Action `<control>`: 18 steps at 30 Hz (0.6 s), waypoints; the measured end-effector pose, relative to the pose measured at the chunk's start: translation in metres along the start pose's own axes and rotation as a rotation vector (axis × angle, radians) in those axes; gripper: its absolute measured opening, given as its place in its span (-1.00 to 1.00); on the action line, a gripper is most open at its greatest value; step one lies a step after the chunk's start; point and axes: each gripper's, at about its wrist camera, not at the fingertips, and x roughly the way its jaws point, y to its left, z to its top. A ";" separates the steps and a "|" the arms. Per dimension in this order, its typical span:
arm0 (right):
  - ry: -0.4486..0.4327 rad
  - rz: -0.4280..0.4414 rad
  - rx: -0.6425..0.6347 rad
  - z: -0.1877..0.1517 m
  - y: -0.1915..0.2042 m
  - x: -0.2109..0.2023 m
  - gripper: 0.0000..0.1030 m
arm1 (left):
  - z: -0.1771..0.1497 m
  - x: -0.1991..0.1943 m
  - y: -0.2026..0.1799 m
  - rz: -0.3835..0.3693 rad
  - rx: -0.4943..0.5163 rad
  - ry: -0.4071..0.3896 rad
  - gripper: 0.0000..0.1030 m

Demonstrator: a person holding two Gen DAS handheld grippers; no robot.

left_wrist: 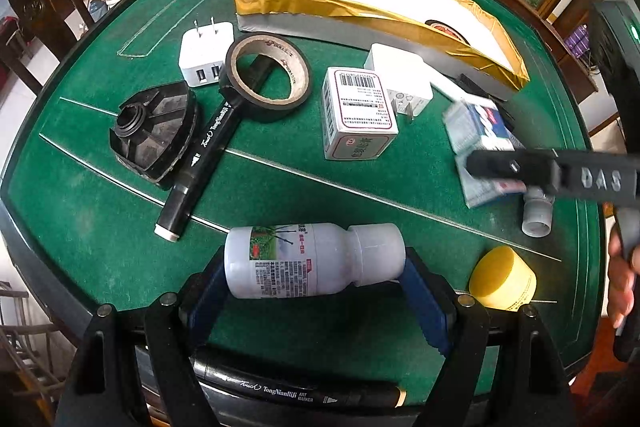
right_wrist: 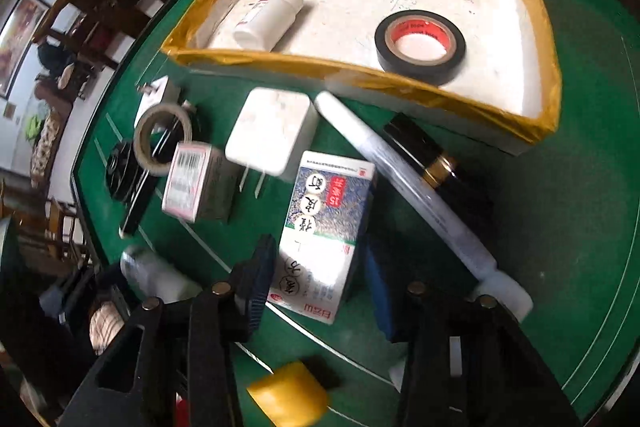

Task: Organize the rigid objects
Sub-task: 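Grasp the white-and-blue medicine box with the right tool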

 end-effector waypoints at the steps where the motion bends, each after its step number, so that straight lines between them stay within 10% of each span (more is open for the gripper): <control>1: 0.005 0.001 0.002 -0.006 -0.006 -0.003 -0.19 | 0.000 0.000 0.001 0.000 0.000 -0.002 0.65; 18: -0.016 -0.040 -0.126 -0.012 0.004 -0.015 -0.20 | -0.001 0.000 -0.002 0.014 0.017 -0.008 0.64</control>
